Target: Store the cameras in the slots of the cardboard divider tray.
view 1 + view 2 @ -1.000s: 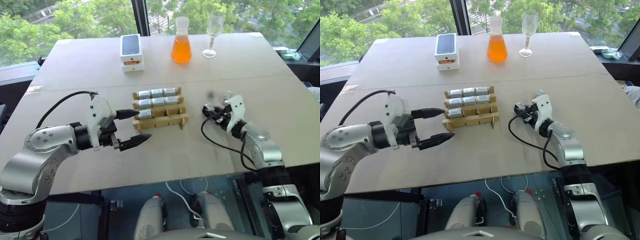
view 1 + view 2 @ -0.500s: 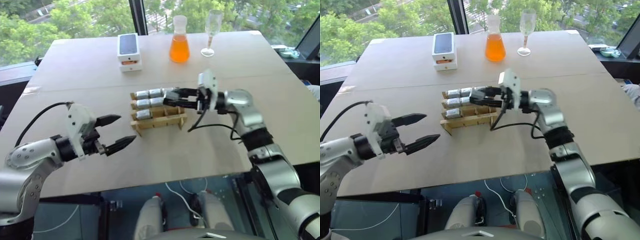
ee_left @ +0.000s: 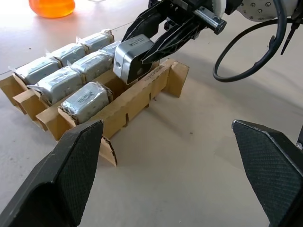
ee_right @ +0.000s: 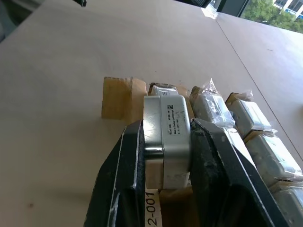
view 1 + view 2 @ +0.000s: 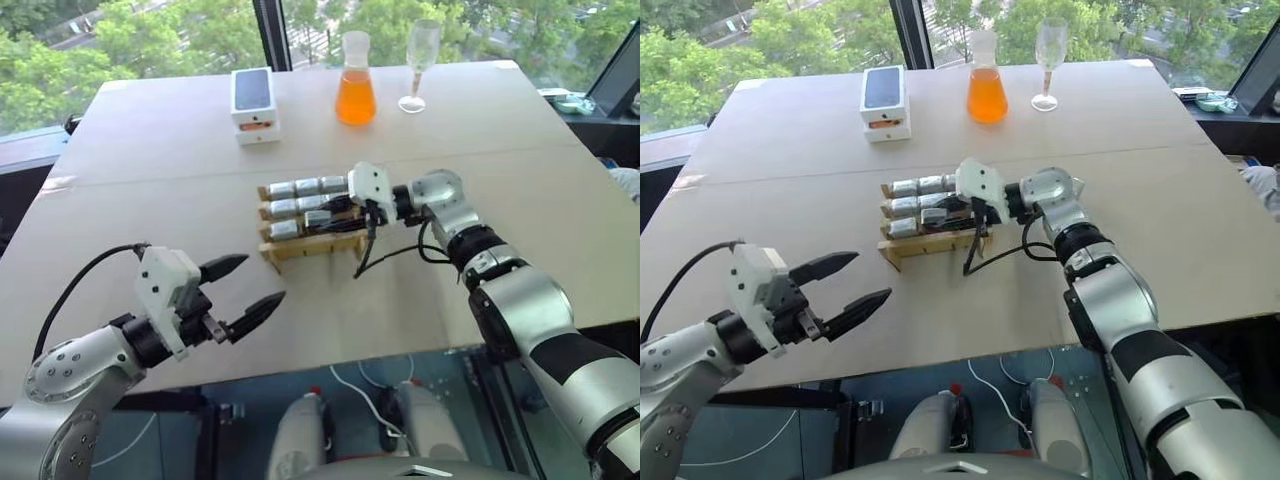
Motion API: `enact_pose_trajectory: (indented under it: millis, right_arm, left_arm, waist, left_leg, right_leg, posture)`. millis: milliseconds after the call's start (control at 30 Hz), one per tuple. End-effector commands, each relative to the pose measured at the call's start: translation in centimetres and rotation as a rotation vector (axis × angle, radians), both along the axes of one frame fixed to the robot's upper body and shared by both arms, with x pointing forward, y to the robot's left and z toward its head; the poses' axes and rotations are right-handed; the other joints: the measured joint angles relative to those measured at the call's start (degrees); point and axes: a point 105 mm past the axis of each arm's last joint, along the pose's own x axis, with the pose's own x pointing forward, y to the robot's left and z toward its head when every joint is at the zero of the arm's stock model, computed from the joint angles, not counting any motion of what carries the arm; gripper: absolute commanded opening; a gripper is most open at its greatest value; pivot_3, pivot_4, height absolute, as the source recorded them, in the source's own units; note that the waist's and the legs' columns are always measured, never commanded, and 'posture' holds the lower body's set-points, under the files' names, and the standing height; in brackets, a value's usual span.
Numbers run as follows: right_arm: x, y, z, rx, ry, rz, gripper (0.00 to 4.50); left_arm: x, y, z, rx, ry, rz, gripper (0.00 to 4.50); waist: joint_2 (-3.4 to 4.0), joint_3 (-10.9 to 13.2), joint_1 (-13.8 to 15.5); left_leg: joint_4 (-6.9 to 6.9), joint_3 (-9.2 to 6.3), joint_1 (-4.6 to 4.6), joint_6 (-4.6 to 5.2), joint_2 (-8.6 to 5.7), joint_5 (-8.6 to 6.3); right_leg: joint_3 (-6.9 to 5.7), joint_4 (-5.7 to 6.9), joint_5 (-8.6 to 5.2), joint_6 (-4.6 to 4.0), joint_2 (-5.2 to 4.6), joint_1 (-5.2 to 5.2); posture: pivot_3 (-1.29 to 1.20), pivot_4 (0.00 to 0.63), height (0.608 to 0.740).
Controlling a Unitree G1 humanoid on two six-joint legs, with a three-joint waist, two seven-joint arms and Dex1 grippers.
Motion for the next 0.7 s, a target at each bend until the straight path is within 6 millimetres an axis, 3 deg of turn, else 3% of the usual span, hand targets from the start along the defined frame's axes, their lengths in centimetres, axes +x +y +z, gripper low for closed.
enact_pose_trajectory:
  millis: [33, 200, 433, 700]
  right_arm:
    - [0.0, 1.3, 1.6, 0.013, -0.08, 0.012, 0.74]
    - [0.1, 2.1, 0.9, -0.011, -0.108, -0.014, 0.74]
    - [0.5, 1.7, -0.2, -0.068, -0.142, -0.051, 0.74]
    - [0.0, 1.8, -1.0, -0.071, 0.017, -0.026, 0.74]
  left_arm:
    - [-0.4, -0.3, 0.9, 0.005, -0.05, 0.001, 4.5]
    - [-0.6, -0.3, 0.9, 0.0, -0.049, 0.013, 4.5]
    - [-0.7, -0.3, 1.1, -0.001, -0.056, 0.023, 4.5]
    - [-0.9, -0.2, 1.1, 0.002, -0.055, 0.03, 4.5]
  waist:
    - [0.0, 0.0, 0.0]
    - [0.0, 0.0, 0.0]
    - [0.01, 0.0, 0.0]
    - [0.0, 0.0, 0.1]
  left_leg:
    - [-0.01, 0.0, 0.0, 0.0, 0.0, 0.0]
    - [-0.02, -0.01, -0.01, -0.01, 0.0, 0.0]
    - [-0.02, 0.0, -0.01, -0.01, 0.0, 0.0]
    - [-0.06, -0.01, -0.01, 0.0, -0.01, 0.0]
  right_leg:
    - [0.0, -0.01, 0.0, 0.0, 0.0, 0.0]
    - [0.0, -0.02, 0.0, -0.01, -0.02, 0.0]
    - [-0.01, -0.02, -0.01, -0.02, -0.04, -0.01]
    - [-0.02, -0.07, -0.01, -0.03, -0.04, 0.0]
  posture:
    - [0.0, 0.15, 0.74]
    - [0.0, 0.15, 0.74]
    - [0.0, 0.15, 0.74]
    - [0.0, 0.15, 0.74]
